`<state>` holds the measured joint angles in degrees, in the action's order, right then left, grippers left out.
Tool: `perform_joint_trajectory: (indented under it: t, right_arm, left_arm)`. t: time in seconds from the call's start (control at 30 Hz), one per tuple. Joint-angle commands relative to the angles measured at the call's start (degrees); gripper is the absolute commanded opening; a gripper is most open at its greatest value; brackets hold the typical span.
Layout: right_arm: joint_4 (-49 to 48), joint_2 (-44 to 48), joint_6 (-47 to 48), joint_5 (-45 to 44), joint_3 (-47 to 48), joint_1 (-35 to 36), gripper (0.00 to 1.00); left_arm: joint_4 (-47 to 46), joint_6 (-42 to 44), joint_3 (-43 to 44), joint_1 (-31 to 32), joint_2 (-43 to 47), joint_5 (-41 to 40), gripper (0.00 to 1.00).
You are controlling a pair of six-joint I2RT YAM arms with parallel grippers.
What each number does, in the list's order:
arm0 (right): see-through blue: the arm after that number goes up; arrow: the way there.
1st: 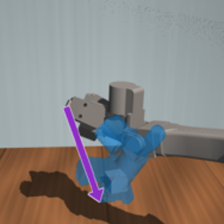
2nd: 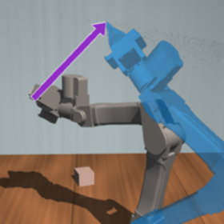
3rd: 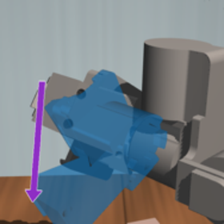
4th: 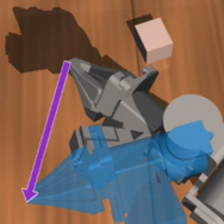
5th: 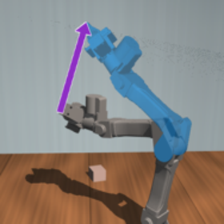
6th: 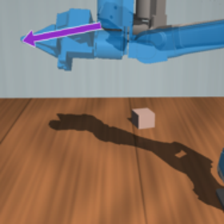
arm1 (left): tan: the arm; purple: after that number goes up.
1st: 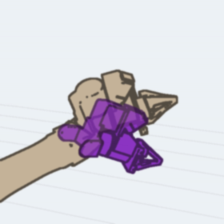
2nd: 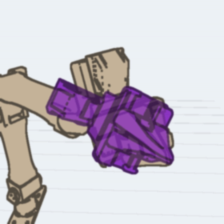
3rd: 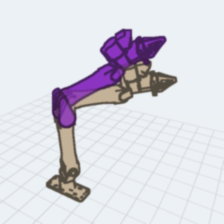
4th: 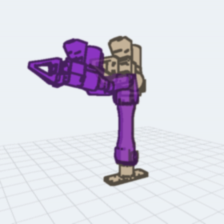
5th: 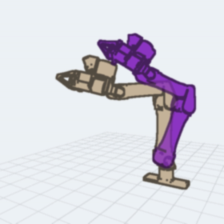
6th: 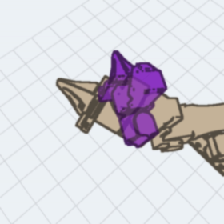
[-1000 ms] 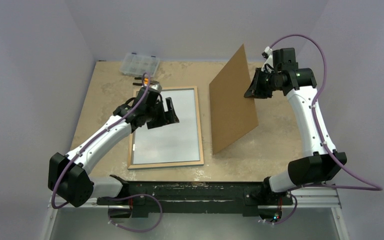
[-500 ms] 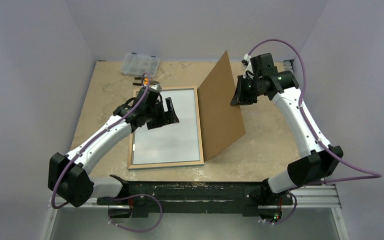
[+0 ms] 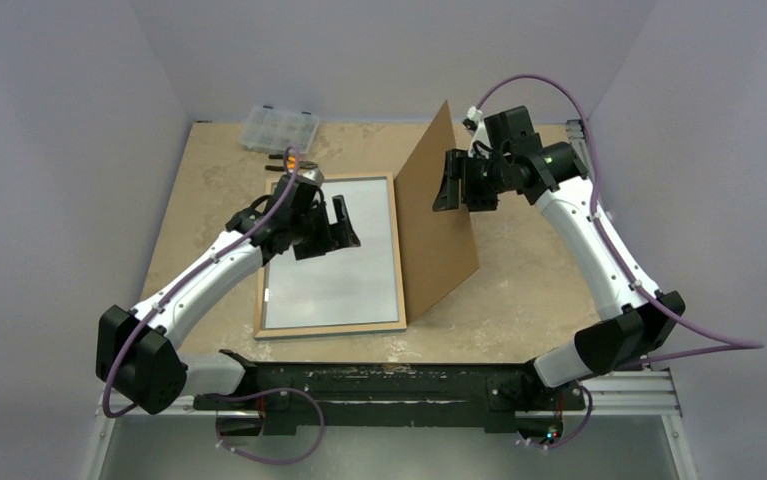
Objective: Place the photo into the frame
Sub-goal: Turn over the photo frame item at the center of the board.
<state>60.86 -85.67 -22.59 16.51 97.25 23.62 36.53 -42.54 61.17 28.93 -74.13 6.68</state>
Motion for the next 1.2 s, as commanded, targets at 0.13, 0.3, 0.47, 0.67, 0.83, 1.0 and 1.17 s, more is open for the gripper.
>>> perform_joint_trajectory:
  t: [0.13,0.3,0.47,0.67,0.83,1.0,1.17]
  right_arm:
    - [-8.0,-0.1,-4.5,11.5,3.3,1.7,0.74]
    - [-12.7,0.6,-7.7,16.3,0.6,1.9,0.76]
    - [-18.9,2.0,-10.7,20.2,-4.1,2.7,0.76]
    - [-22.3,2.6,-12.4,21.7,-6.8,4.3,0.76]
    - [-27.6,3.1,-15.4,24.2,-9.2,6.7,0.76]
    - [-28.3,2.2,-15.4,24.1,-8.1,9.9,0.76]
    - [-28.7,3.4,-15.3,23.1,-8.2,9.9,0.76]
  left_arm:
    - [-3.9,-0.9,5.7,-0.2,3.4,7.4,0.93]
    - [-5.9,-2.3,11.2,-0.4,1.5,11.8,0.99]
    - [-13.3,-7.1,11.4,-1.2,0.8,17.6,1.00]
    - [-22.0,-13.3,10.5,-4.1,-0.7,22.4,1.00]
    - [-23.6,-14.4,10.6,-5.1,-2.0,23.6,1.00]
    - [-21.4,-13.1,10.1,-5.4,-2.3,23.2,1.00]
    - [-14.6,-9.7,11.2,-5.5,-3.5,20.3,0.96]
